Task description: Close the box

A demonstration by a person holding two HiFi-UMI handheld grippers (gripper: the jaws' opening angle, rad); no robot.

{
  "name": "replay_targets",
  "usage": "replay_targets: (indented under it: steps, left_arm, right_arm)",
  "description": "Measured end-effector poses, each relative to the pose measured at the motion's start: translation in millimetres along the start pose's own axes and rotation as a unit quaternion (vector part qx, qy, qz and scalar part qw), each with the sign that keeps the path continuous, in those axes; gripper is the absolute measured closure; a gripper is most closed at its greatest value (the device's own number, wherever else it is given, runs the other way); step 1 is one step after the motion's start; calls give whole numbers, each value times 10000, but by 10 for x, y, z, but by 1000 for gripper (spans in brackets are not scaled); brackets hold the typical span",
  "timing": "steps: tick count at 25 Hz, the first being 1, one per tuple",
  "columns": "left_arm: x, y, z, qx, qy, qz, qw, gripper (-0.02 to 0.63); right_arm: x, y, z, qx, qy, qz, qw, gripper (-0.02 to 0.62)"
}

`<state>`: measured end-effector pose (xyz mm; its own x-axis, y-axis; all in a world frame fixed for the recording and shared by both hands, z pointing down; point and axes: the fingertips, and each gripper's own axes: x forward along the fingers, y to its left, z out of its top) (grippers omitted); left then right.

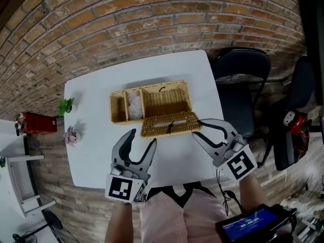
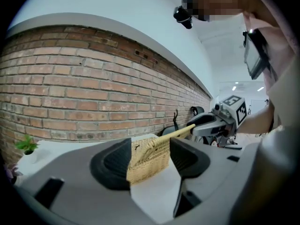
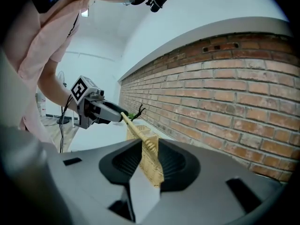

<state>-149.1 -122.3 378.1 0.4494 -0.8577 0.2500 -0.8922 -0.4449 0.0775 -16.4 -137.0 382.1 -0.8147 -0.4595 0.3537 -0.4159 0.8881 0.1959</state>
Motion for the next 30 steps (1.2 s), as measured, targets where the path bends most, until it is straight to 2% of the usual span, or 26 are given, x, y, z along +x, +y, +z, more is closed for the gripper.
replay_targets:
  steps: [7, 12, 26, 30]
  left_arm:
    - [10, 130, 189, 6, -209, 131, 9997, 344]
    - [37, 163, 240, -161, -256, 184, 9994, 344]
    - [99, 370, 294, -281, -319, 317, 9986, 345]
    - [147, 402, 311, -295, -301, 316, 9986, 345]
  right_arm:
    - [113, -204, 191, 499, -542, -280, 9969, 485]
    - [186, -322, 200, 465, -472, -350, 9972, 485]
    - [423, -690, 176, 975, -410, -503, 9931, 474]
    - [493, -790, 96, 998, -253, -475, 9935, 468]
